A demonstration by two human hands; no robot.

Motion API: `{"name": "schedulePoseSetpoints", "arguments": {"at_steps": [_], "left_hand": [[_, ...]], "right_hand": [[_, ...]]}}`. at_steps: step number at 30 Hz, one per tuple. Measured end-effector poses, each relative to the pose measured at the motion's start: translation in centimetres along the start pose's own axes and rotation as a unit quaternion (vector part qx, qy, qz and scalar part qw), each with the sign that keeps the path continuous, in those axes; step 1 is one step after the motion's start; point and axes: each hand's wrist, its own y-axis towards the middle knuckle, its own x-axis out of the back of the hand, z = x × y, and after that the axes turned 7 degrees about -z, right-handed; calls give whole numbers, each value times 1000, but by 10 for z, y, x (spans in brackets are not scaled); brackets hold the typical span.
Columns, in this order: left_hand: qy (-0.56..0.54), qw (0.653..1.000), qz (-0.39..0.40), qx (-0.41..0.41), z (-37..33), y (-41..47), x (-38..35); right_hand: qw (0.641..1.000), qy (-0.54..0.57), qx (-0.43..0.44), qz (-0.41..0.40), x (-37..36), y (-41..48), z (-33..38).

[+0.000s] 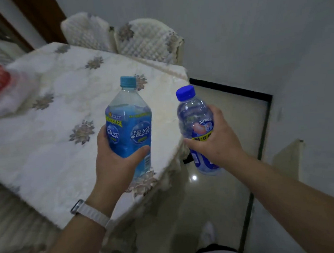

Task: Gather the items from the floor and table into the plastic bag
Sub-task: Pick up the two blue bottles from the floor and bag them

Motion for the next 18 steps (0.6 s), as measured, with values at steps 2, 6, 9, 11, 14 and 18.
{"name": "schedulePoseSetpoints", "arguments": {"at_steps": [2, 6, 9, 11, 14, 18], "left_hand": [[-5, 999, -41, 14, 5, -5, 35], [-20, 992, -118, 38, 26, -26, 115], [-34, 982, -177, 57, 51, -49, 184], [-33, 976, -207, 60, 65, -68, 232], [-22, 967, -244, 63, 86, -99, 306], [-25, 950, -301, 85, 120, -137, 398]], "right_hand": [[999, -1, 33, 39, -24, -5, 23], [989, -5, 95, 112, -82, -32, 75], [981, 2, 130, 146, -131, -69, 115], [973, 7, 151, 176, -166, -102, 141], [961, 4, 172, 215, -217, -155, 178], [939, -20, 228, 256, -284, -220, 228]]}}
